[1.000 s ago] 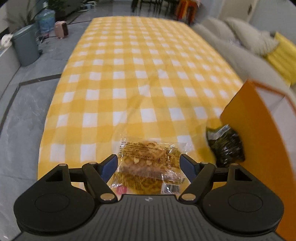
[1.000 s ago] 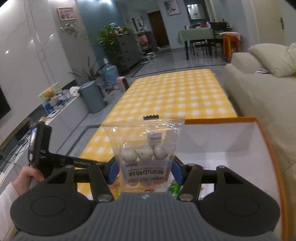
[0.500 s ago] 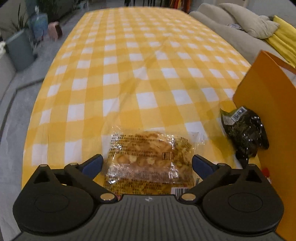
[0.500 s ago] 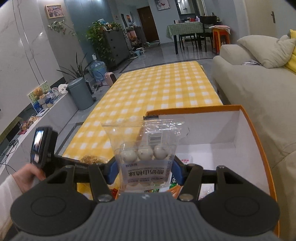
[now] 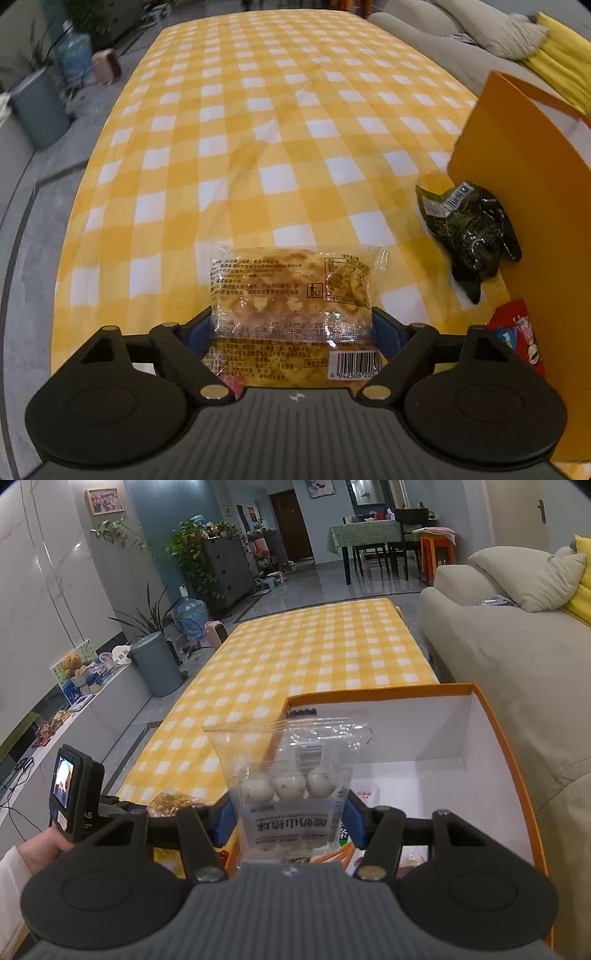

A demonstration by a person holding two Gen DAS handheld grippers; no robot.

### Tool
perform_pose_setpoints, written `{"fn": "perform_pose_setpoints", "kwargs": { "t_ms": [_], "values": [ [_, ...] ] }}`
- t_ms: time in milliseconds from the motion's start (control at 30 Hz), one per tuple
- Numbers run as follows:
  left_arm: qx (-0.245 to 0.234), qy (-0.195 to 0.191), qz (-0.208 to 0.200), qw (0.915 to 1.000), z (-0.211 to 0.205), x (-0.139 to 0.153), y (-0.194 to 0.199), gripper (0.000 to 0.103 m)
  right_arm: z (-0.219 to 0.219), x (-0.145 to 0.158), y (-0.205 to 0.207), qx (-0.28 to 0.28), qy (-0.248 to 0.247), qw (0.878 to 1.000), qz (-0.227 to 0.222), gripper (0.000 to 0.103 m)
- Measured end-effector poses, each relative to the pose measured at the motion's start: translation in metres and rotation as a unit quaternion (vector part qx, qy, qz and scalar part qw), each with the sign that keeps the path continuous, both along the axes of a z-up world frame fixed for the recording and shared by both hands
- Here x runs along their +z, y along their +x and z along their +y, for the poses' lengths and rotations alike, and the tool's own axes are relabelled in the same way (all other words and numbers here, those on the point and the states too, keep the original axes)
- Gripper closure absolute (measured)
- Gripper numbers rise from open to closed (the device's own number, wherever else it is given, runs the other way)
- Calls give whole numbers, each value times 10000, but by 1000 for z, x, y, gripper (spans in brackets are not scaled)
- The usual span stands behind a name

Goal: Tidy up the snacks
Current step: 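Grasp the clear bread bag with the left tool while the right tool lifts the quail-egg bag toward the box, then lower the quail-egg bag into the box and open the right tool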

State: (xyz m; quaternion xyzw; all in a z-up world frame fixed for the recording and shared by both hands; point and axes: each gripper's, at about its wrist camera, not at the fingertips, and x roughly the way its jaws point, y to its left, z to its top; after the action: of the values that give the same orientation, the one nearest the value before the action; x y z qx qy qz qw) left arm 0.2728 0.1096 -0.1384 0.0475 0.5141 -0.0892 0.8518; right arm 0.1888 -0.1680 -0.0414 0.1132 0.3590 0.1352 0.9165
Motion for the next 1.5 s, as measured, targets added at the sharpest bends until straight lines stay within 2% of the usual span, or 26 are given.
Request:
{"fn": "perform_pose_setpoints", "kwargs": {
  "t_ms": [200,333,433,533,667,733,833,900,1033,1167,1233,1333,1500],
  "values": [
    [203,-29,79,9998,3,9,-12,11,-4,12,-7,-95,33,9999,-93,46],
    [354,-190,-22,9992,7,26,-27,11,-10,22,-12,-138,39,9997,-193,46],
    [558,-585,-154,9966,13,44,-43,11,-17,28,-16,-214,125,9995,-180,46],
    [739,-974,-334,9919,14,61,-61,11,-26,35,-22,-341,13,9991,-250,46],
    [758,-1097,-442,9901,1,82,-75,11,-37,42,-28,-410,-52,9989,-234,46],
    [743,-1167,-578,9887,-6,92,-82,11,-41,45,-28,-390,-150,9990,-156,46],
    [634,-1641,-674,9821,-11,102,-88,11,-41,51,-24,-199,-524,9983,-129,46],
    [595,-1766,-706,9799,-16,105,-91,11,-42,54,-18,-112,-721,9973,-70,46],
    [405,-1844,-851,9783,-26,107,-97,11,-43,53,6,160,-909,9952,322,46],
    [390,-1946,-767,9771,-30,100,-97,11,-45,39,48,303,-841,9907,1026,46],
    [309,-1957,-770,9772,-31,98,-99,11,-42,25,70,370,-791,9860,1421,46],
    [251,-1977,-776,9769,-29,94,-98,11,-38,1,102,187,-852,9771,1942,46],
    [449,-2037,-643,9759,-18,86,-96,11,-20,-37,140,69,-1495,9576,2463,46]
  ]
}}
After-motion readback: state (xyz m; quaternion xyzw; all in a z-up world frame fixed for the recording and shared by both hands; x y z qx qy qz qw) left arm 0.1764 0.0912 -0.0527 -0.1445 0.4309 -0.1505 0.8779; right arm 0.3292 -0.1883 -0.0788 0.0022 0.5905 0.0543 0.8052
